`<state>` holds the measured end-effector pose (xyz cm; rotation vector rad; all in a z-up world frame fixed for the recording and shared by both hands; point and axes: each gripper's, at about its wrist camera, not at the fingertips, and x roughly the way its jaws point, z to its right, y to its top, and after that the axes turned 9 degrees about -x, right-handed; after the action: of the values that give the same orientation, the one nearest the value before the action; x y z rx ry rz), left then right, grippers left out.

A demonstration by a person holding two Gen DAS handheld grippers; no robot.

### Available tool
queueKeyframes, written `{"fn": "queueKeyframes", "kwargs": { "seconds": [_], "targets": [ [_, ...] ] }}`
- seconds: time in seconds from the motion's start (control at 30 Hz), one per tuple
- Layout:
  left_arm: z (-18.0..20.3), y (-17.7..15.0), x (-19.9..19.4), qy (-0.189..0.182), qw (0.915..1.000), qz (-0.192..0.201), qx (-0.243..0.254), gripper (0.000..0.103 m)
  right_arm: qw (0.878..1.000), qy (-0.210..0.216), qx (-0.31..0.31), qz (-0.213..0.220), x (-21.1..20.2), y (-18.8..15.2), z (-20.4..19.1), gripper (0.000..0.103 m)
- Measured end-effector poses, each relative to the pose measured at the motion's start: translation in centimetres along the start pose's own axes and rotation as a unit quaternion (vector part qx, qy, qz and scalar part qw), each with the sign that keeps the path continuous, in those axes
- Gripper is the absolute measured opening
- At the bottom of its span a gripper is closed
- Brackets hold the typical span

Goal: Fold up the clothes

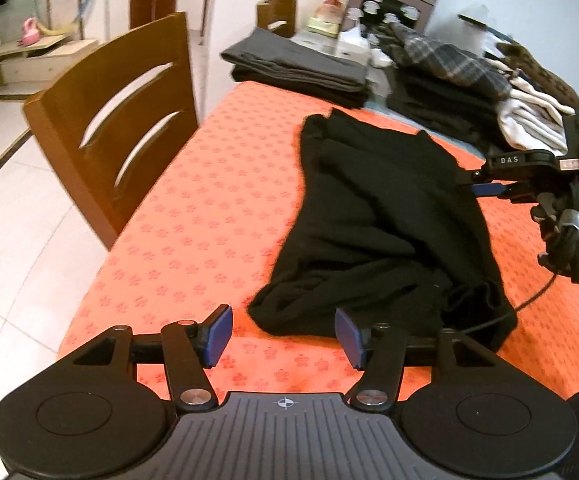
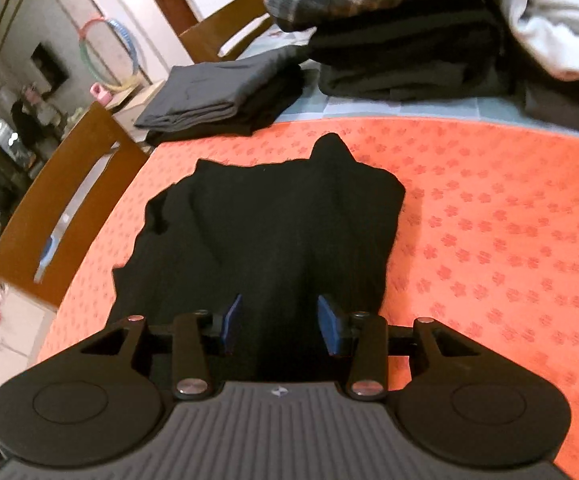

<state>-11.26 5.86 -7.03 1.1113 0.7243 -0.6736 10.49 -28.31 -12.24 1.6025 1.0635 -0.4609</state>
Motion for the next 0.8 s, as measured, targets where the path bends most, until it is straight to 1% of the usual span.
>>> {"fn": "queueKeyframes", "kwargs": {
  "seconds": [0.03, 0.07, 0.1, 0.13, 0.23, 0.3, 0.4, 0.5, 0.57, 0.63, 0.73, 0.8],
  "targets": [
    [-0.1, 0.1, 0.0, 0.003, 1.0, 0.0, -0.002, 0.06, 1.0, 0.0, 0.003, 0.0, 0.5, 0.2, 0.0, 0.044],
    [-0.3, 0.2, 0.1, 0.005, 1.0, -0.001, -0.004, 0.06, 1.0, 0.0, 0.005, 0.001, 0.9, 0.4, 0.1, 0.037],
    [-0.5, 0.4, 0.2, 0.006, 1.0, -0.003, -0.006, 0.06, 1.0, 0.002, 0.007, 0.001, 1.2, 0.6, 0.1, 0.016],
    [-0.6, 0.6, 0.4, 0.007, 0.9999, -0.006, -0.007, 0.06, 1.0, 0.002, 0.011, 0.001, 1.3, 0.7, 0.1, 0.007],
    [-0.6, 1.4, 1.2, 0.001, 0.9999, -0.01, 0.002, 0.06, 1.0, 0.002, 0.018, 0.022, 0.1, 0.7, 0.3, 0.007],
    [-0.3, 2.0, 1.9, -0.007, 0.9998, -0.014, 0.013, 0.06, 0.999, -0.005, 0.017, 0.039, -1.5, 0.5, 0.6, 0.007],
    [0.7, 3.0, 3.4, -0.026, 0.9986, -0.026, 0.037, 0.06, 0.996, -0.036, 0.029, 0.071, -4.6, -0.1, 1.8, 0.007],
    [2.3, 3.7, 5.0, -0.048, 0.9958, -0.037, 0.069, 0.06, 0.989, -0.079, 0.06, 0.108, -8.6, -1.4, 4.0, 0.006],
    [3.5, 4.1, 6.2, -0.063, 0.9929, -0.047, 0.09, 0.06, 0.982, -0.11, 0.086, 0.128, -11.4, -2.9, 5.7, 0.006],
    [4.9, 4.4, 7.3, -0.077, 0.9891, -0.057, 0.112, 0.06, 0.971, -0.152, 0.117, 0.146, -14.5, -5.2, 7.7, 0.006],
    [7.0, 4.5, 8.6, -0.095, 0.9826, -0.071, 0.143, 0.06, 0.95, -0.205, 0.17, 0.164, -18.8, -9.2, 10.1, 0.006],
    [8.5, 4.5, 9.4, -0.107, 0.9775, -0.079, 0.164, 0.06, 0.932, -0.243, 0.208, 0.169, -21.4, -12.9, 11.2, 0.006]
  ]
}}
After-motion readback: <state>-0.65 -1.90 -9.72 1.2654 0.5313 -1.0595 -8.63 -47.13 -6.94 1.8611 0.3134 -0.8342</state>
